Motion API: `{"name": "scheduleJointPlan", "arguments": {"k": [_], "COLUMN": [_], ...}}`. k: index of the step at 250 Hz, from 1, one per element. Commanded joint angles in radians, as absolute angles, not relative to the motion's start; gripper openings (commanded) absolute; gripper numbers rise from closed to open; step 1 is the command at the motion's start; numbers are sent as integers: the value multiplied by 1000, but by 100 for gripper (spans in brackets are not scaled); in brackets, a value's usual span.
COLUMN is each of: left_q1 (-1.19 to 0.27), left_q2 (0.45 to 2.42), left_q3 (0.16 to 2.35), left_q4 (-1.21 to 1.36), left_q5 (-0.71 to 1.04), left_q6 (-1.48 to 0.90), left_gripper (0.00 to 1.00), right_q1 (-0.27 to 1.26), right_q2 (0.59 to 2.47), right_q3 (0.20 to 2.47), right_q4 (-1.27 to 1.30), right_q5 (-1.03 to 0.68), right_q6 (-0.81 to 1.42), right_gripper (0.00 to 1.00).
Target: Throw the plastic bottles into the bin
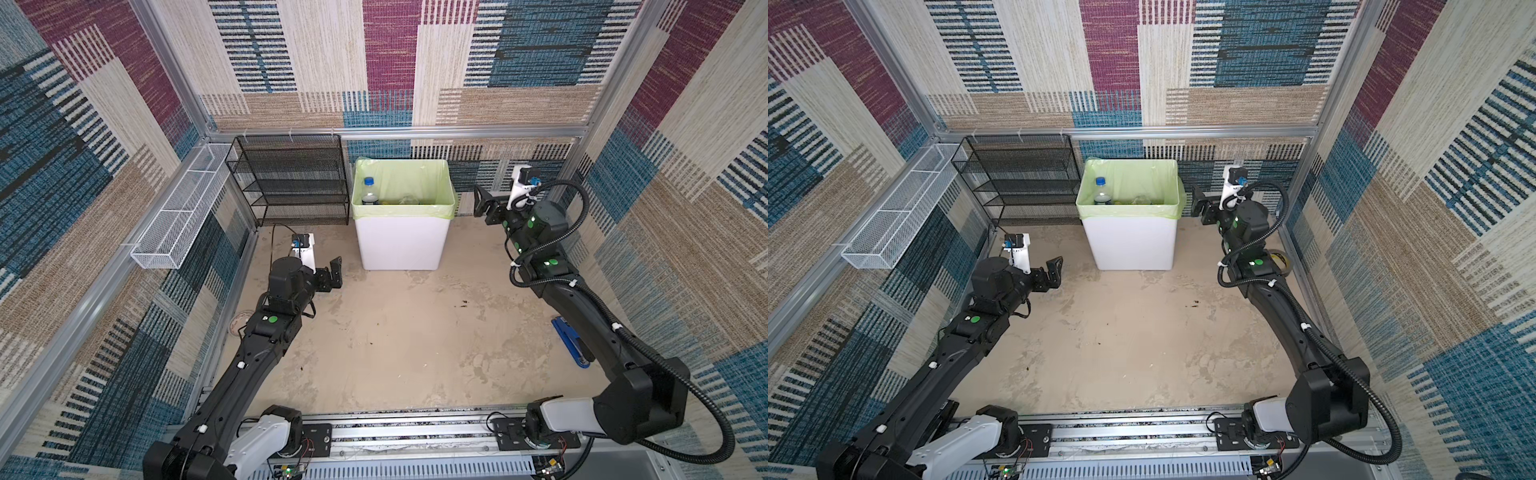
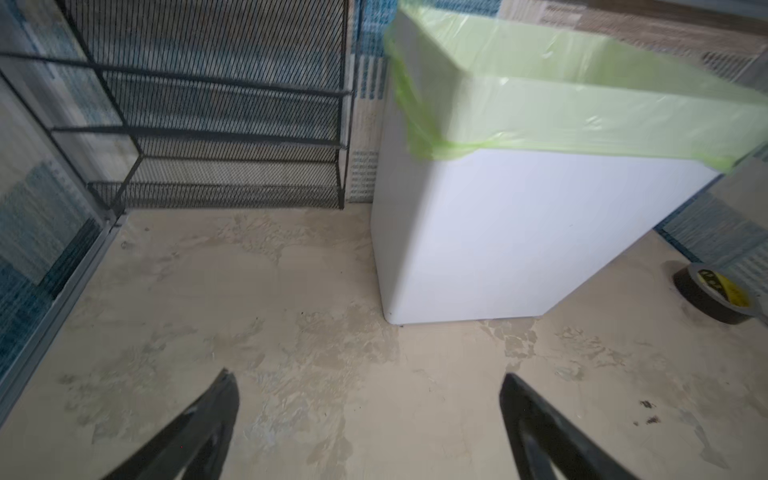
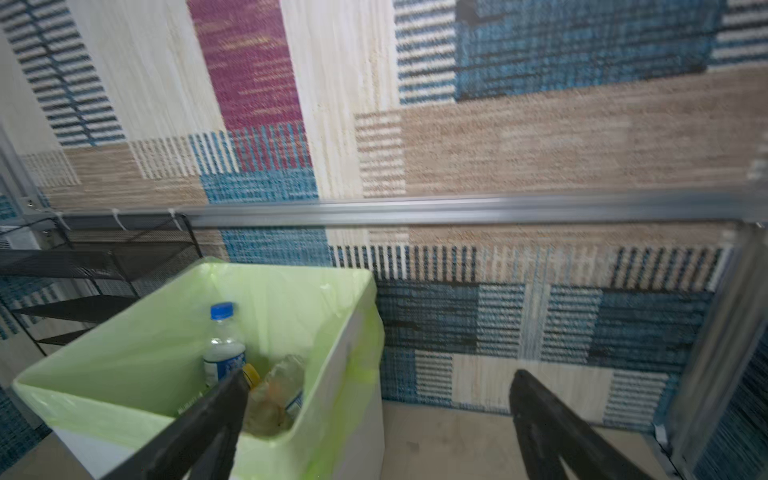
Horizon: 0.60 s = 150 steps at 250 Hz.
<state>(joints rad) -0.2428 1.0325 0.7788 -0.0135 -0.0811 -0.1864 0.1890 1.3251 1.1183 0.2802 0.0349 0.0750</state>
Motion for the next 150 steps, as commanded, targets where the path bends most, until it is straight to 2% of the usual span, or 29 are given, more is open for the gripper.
{"name": "scheduleJointPlan", "arguments": {"k": [1, 50, 67, 96, 150], "left_q1": [-242, -239, -232, -211, -172], "left_q2": [1040, 1073, 1075, 1105, 1196], "left_q3": [656, 438, 412, 380, 380], "left_q4": [122, 394, 436, 566, 593], "left_q5": [-241, -471, -531, -543, -596], "left_q6": [-293, -256, -230, -151, -128], "left_gripper": [98, 99, 99, 99, 98], "right_q1": [144, 87, 55, 40, 35], "right_q2": [1268, 1099, 1049, 1043, 1109], "right_q3": [959, 541, 435, 334, 217], "right_q4": [374, 551, 593, 653, 865], "right_q5": [98, 278, 288, 302, 332], "right_q6": [136, 174, 214, 212, 193], "right_gripper": [99, 99, 99, 99, 99]}}
